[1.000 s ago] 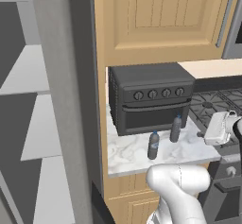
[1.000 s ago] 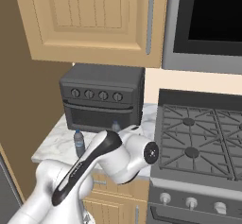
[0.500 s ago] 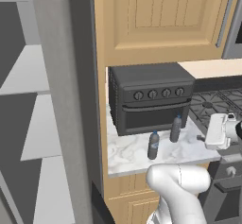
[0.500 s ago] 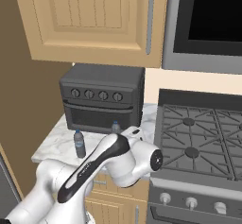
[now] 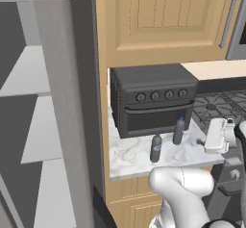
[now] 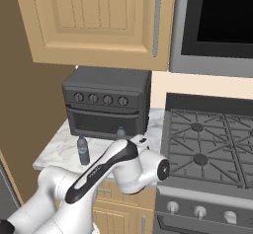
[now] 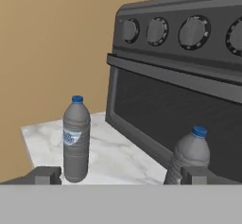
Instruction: Take the bottled waters from the counter and place them in the freezer to freeze. Close the freezer door after placing the bottles.
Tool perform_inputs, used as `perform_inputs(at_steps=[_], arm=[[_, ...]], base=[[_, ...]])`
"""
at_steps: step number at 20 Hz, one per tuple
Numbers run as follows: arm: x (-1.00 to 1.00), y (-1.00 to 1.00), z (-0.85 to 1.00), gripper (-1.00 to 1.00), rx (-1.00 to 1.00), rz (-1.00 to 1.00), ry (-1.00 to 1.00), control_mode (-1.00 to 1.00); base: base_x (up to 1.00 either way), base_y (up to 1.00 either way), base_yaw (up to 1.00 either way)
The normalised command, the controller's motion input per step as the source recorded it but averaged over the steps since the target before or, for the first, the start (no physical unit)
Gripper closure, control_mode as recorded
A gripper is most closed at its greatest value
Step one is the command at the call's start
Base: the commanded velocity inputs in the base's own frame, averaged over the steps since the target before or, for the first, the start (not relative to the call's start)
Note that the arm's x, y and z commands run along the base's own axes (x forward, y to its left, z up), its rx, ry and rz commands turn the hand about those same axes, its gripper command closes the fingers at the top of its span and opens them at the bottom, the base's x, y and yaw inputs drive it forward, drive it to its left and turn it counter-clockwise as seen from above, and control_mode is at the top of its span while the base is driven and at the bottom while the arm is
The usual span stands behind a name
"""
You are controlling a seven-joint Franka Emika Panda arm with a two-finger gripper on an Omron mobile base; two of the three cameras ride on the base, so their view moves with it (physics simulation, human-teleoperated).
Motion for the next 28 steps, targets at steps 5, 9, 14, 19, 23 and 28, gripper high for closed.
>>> perform_inputs(at_steps=[5, 9, 14, 19, 23, 28], arm=[[0.16, -0.07, -0.12, -1.00, 0.12, -0.03, 0.00, -1.00], [0.04, -0.02, 0.00, -1.00, 0.21, -0.08, 0.00, -1.00], [0.00, 0.00, 0.00, -1.00, 0.22, -0.10, -0.01, -1.00], [0.00, 0.00, 0.00, -1.00, 0.17, -0.14, 0.00, -1.00], [0.00, 0.00, -0.06, -1.00, 0.01, -0.20, 0.00, -1.00], [0.00, 0.12, -0.01, -1.00, 0.00, -0.15, 0.00, -1.00]], base=[[0.00, 0.00, 0.00], [0.00, 0.00, 0.00], [0.00, 0.00, 0.00], [0.00, 0.00, 0.00], [0.00, 0.00, 0.00], [0.00, 0.00, 0.00]])
